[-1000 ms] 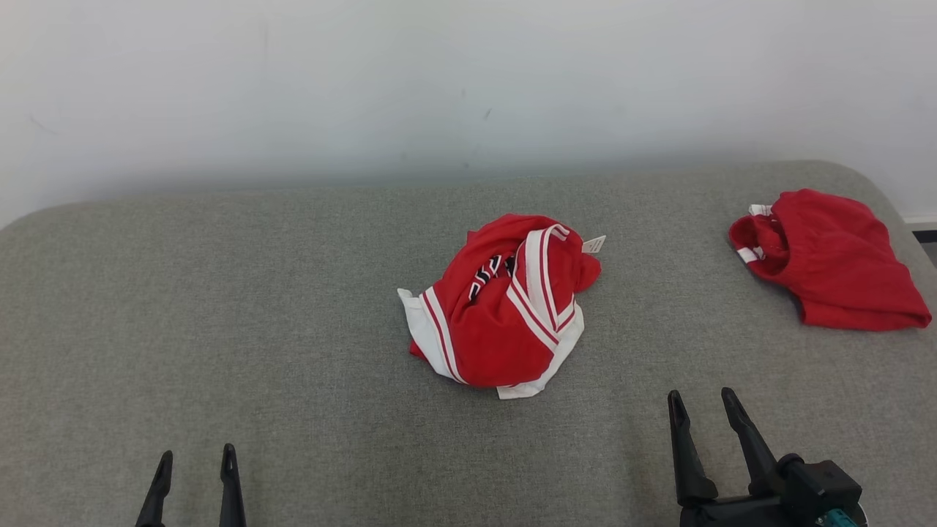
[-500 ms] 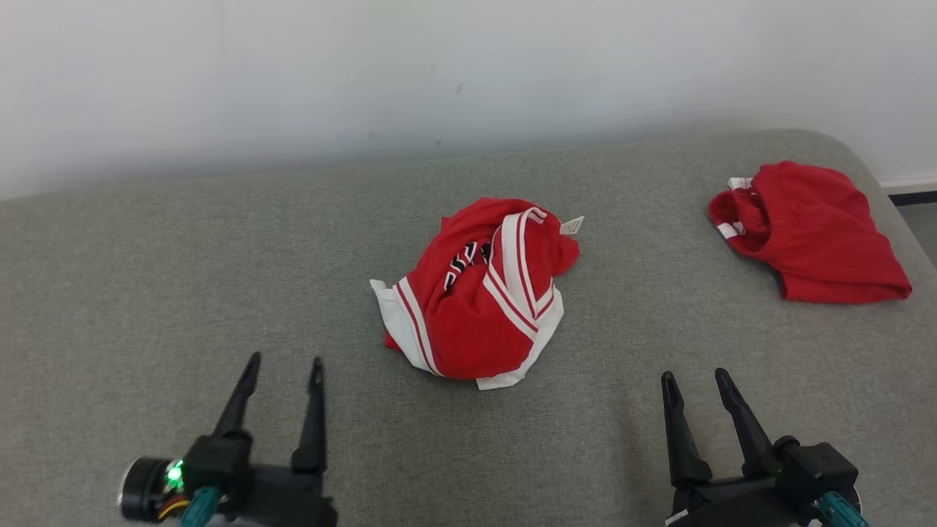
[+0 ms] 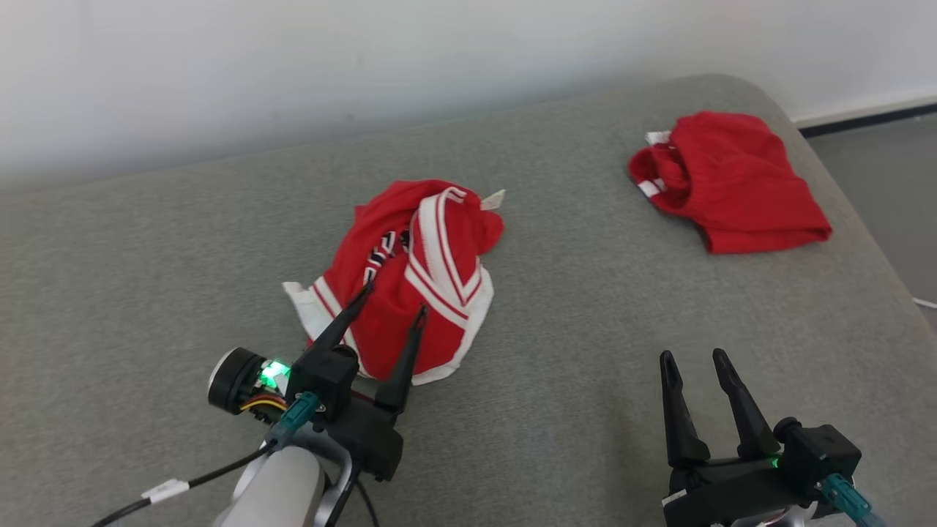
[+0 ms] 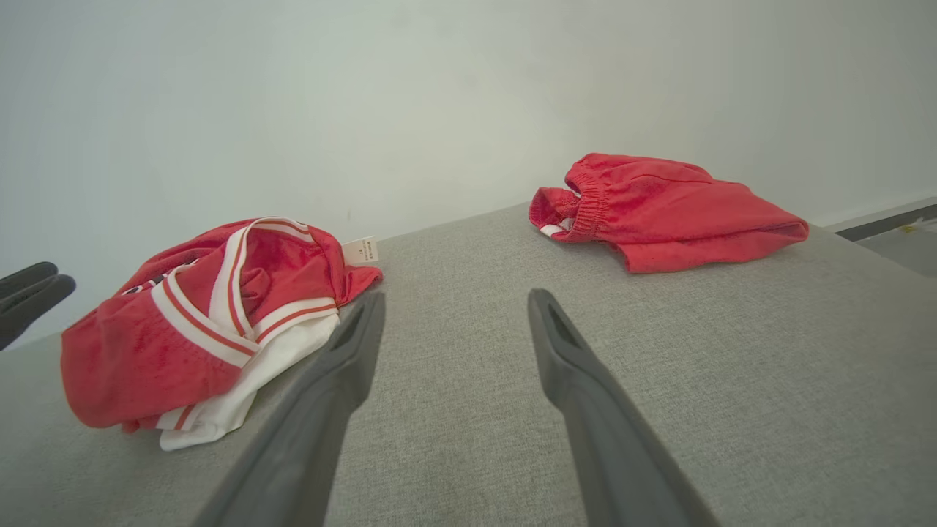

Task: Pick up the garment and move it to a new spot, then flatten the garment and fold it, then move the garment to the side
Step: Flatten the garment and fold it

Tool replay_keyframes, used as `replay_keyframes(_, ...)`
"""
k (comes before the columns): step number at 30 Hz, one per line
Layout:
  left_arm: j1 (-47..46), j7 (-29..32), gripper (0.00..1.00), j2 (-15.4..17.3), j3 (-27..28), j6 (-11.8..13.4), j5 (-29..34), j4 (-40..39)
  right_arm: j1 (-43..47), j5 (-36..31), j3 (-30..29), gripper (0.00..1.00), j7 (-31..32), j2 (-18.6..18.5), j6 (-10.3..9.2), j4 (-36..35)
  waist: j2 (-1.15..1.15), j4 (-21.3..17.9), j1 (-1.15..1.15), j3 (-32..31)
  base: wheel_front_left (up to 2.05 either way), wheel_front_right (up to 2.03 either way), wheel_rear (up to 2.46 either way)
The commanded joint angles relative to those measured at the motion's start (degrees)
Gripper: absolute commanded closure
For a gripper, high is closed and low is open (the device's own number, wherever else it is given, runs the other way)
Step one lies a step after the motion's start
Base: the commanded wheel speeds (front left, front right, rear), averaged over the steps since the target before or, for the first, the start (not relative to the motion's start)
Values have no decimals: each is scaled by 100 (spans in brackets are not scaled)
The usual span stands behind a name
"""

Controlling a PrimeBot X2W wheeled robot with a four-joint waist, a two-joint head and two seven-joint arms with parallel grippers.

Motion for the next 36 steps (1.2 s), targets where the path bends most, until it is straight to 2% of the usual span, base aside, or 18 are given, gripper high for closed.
replay_keyframes(1, -70, -16, 0, 83, -24, 7, -94, 163, -53, 44, 22, 0, -2, 7, -13, 7, -1, -267, -1, 147, 0, 0, 0)
replay_keyframes(6, -235, -16, 0, 155, -9, 7, -108, 847, -77, 79, 16, 0, -2, 7, -13, 13, -1, -415, -1, 157, 0, 0, 0)
replay_keyframes(11, -387, -16, 0, 91, 56, 7, -134, 1514, -76, 37, 34, 0, -1, 7, -12, 21, -1, -433, -1, 122, 0, 0, 0)
replay_keyframes(12, -412, -16, 51, 58, 43, 7, -139, 1590, -68, 20, 29, 0, -2, 7, -12, 17, -1, -420, -1, 105, 0, 0, 0)
replay_keyframes(13, -433, -16, 82, 28, 27, 7, -153, 1621, -60, 5, 24, 0, -2, 7, -12, 12, -1, -403, -1, 88, 0, 0, 0)
replay_keyframes(14, -441, -16, 100, -7, 10, 7, -202, 1622, -52, -2, 20, 0, -2, 7, -12, 5, -1, -380, -1, 67, 0, 0, 0)
replay_keyframes(16, -476, -16, 100, -63, -10, 7, -309, 1530, -22, -8, 5, 0, -2, 8, -12, -2, -1, -309, -1, 29, 0, 0, 0)
replay_keyframes(22, -777, -16, 100, -250, -616, 6, -544, 836, 65, 12, 72, 0, -2, 5, -12, 42, -1, -25, -1, -163, 0, 0, 0)
replay_keyframes(26, -975, -17, 100, -304, -816, 6, -707, 401, 85, 28, 103, 0, -1, 5, -12, 62, -1, 84, -1, -267, 0, 0, 0)
replay_keyframes(33, -1287, -17, 100, -339, -806, 14, -978, -611, 257, 24, 2, 0, -1, 5, -12, 84, -1, 427, -1, -473, 0, 0, 0)
replay_keyframes(36, -1224, -17, 100, -341, -674, 98, -1107, -998, 324, 14, -36, 0, -2, 8, -12, 83, -1, 574, -1, -525, 0, 0, 0)
